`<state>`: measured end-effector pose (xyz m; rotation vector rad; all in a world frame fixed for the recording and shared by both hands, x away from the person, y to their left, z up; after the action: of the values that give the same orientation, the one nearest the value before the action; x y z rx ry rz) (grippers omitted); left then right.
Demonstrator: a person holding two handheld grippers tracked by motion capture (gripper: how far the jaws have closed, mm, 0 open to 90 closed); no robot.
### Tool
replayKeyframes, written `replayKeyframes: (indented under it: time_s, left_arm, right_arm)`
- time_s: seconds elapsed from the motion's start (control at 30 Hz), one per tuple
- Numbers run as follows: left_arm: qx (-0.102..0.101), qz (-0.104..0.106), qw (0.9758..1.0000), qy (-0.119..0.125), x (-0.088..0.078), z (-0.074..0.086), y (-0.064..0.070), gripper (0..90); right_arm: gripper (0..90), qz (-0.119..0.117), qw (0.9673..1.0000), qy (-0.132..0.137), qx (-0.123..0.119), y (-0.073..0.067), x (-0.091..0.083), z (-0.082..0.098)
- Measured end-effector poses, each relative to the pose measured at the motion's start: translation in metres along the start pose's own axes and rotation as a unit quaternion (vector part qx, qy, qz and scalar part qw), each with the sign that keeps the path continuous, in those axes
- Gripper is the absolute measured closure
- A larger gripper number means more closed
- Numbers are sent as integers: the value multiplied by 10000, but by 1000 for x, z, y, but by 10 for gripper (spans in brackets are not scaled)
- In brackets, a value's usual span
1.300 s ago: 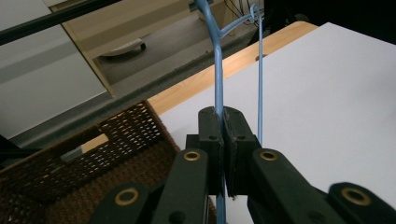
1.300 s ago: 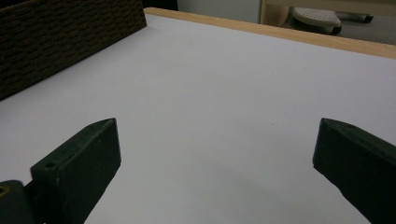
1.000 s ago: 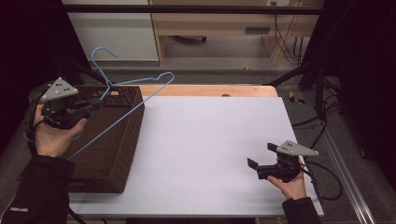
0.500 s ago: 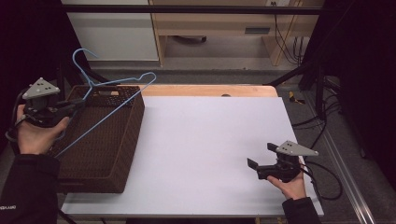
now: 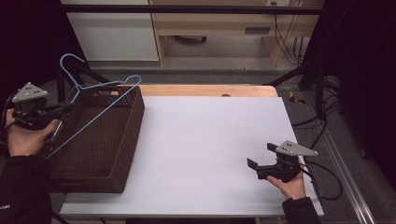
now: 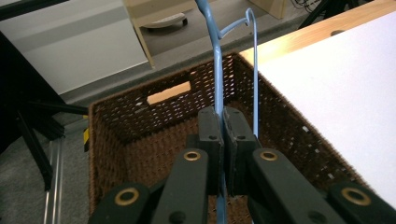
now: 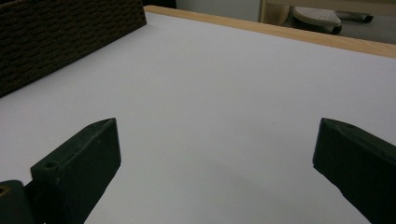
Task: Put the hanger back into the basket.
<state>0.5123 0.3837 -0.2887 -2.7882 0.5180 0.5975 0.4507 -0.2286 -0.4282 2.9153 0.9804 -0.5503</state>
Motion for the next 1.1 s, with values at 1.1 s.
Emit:
replayKeyframes:
  time_s: [1.1]
  left_arm:
    - [127,-22,9983,-562,46,65,3,871]
  right_arm:
    - [15,23,10000,-9,5,-1,2,1]
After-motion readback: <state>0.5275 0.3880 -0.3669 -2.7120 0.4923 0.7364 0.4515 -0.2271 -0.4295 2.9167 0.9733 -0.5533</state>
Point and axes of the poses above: each handheld gripper's, and its own axes: x roughly forward along the jaws, z roughly out of its underside, y roughly to its right, the point moved 4 cm from there along x, roughly forward along the jaws, and after that the axes turned 6 degrees about y, right-handed, at the moved point
